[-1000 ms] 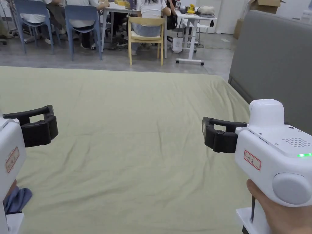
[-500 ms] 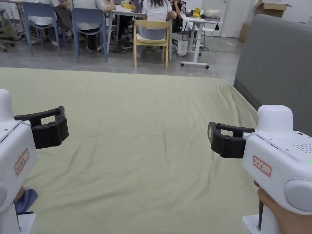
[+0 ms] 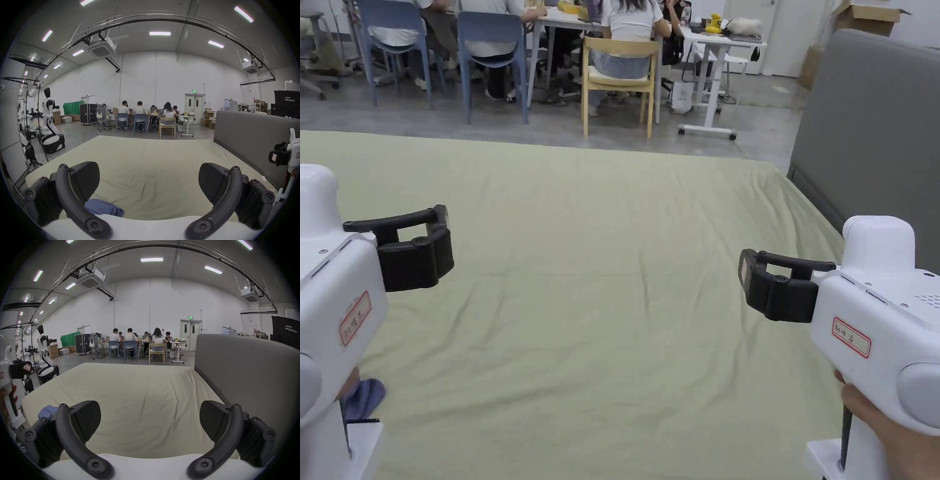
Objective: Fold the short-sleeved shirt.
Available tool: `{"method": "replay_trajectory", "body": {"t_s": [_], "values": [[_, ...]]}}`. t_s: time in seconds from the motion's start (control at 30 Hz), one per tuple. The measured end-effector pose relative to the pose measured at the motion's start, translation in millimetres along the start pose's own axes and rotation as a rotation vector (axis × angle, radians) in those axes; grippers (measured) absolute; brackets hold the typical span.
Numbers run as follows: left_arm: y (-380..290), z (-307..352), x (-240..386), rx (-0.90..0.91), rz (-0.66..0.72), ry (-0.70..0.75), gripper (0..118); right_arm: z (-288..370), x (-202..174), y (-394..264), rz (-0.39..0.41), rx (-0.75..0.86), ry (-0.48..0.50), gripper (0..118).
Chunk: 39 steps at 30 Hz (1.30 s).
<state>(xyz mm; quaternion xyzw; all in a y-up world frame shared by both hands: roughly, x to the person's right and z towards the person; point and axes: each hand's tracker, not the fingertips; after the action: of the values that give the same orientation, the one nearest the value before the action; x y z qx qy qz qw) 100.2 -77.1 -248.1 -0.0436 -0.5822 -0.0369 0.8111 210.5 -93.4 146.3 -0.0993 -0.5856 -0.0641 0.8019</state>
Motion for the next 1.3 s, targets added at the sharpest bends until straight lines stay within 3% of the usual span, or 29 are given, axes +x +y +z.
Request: {"method": "replay_trajectory", "body": {"t_s": [0.33,0.47,0.5,0.53,0.67,0.73,0.9,1.0,1.07,1.23,1.3], "values": [[-3.4,-1.2,4.5,-0.026,-0.015,-0.042,118,-0.8,-2.9,-1.9,0.009,0.011,-0.033,118],[-2.9,-0.3,4.5,-0.022,-0.007,-0.032,118,-0.8,-13.2,-3.2,0.095,0.072,-0.216,118],[-2.3,0.4,4.7,-0.017,-0.008,-0.030,118,-1.5,-13.8,-4.1,0.123,0.080,-0.223,118],[-1.4,1.0,5.0,-0.013,-0.012,-0.030,118,-2.9,-14.1,-4.7,0.141,0.081,-0.210,118],[2.4,0.8,6.0,0.005,-0.014,-0.027,118,-9.0,-5.0,-2.1,0.031,-0.001,-0.055,118],[3.1,-0.6,5.9,-0.002,-0.005,-0.039,118,-9.3,-3.3,-2.8,-0.010,-0.001,-0.025,118],[3.6,-4.9,8.2,-0.014,-0.029,-0.043,118,-5.1,-10.9,-2.5,0.003,0.023,-0.090,118],[4.1,-5.2,9.3,-0.003,-0.037,-0.043,118,0.3,-11.9,2.0,-0.039,0.032,-0.094,118],[5.3,-5.5,9.7,-0.001,-0.035,-0.050,118,1.5,-9.5,5.7,-0.081,-0.009,-0.061,118],[4.1,-7.7,10.6,-0.011,-0.019,-0.060,118,-0.1,-8.9,6.7,-0.077,-0.069,-0.022,118],[2.9,-8.1,11.3,-0.015,-0.018,-0.063,118,-0.9,-1.7,5.2,-0.141,-0.059,0.062,118]]}}
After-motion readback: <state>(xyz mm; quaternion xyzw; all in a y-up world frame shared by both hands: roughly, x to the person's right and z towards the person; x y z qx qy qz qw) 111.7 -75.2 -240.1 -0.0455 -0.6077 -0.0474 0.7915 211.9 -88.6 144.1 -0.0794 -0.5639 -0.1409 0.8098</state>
